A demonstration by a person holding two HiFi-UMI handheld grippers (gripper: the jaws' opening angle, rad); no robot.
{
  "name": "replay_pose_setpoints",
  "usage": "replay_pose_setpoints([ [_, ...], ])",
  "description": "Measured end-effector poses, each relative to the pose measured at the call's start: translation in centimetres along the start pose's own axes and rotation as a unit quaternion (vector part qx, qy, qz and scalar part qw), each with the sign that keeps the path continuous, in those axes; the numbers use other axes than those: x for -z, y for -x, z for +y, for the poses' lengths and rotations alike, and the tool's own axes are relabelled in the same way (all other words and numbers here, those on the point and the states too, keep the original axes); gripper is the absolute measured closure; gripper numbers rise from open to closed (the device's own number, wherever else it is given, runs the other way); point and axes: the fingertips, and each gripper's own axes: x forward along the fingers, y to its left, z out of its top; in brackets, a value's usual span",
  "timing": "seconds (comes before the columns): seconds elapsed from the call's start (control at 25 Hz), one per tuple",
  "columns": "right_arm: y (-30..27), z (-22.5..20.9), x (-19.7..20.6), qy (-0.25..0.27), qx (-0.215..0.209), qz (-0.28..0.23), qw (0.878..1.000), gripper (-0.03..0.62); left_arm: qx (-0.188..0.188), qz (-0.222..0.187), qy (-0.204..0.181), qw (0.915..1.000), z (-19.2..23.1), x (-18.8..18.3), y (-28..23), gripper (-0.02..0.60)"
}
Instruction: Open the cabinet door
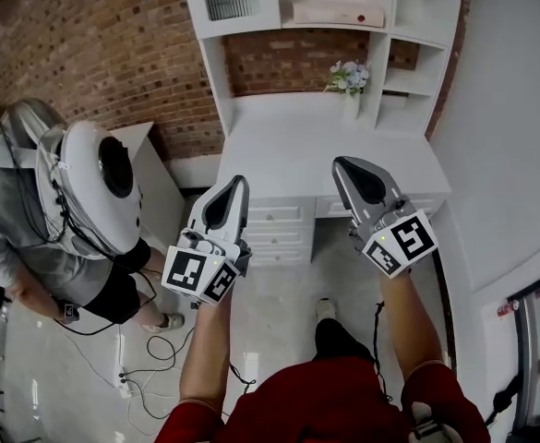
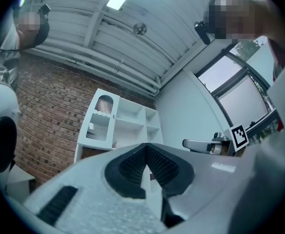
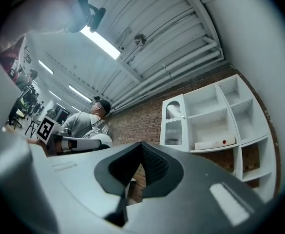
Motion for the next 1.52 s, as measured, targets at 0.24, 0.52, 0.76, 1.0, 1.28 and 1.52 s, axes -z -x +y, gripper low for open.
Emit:
replay_pose_setpoints([
  [0.24, -6.3, -10.2, 2.4, -0.002, -0.019, -0.017, 1.0, 0.582, -0.01, 0.009, -0.024, 0.9996, 4.8, 2.3, -10.6, 0.583],
  [0.52, -12.3, -21.8, 3.9, -0.006, -0.037, -0.033, 0.999, 0.582, -0.013, -0.003, -0.038, 0.9992, 9.6, 3.8, -23.7, 0.583],
  [0.76, -17.2, -28.0, 5.2, -0.008, -0.061, -0.04, 0.997, 0.582, -0.026, -0.01, -0.039, 0.9988, 13.7, 4.4, -31.3, 0.583],
  [1.0, -22.0, -30.6, 6.2, -0.023, -0.063, -0.04, 0.997, 0.582, -0.014, -0.007, -0.038, 0.9991, 17.1, 4.7, -35.5, 0.583],
  [1.28, -27.3, -31.9, 6.3, -0.01, -0.042, -0.031, 0.999, 0.582, 0.021, -0.017, -0.034, 0.9991, 21.8, 3.9, -39.2, 0.583],
  [1.52, -31.4, -32.4, 5.3, 0.011, -0.029, -0.03, 0.999, 0.582, 0.048, -0.013, -0.052, 0.9974, 25.2, 1.8, -42.8, 0.583],
])
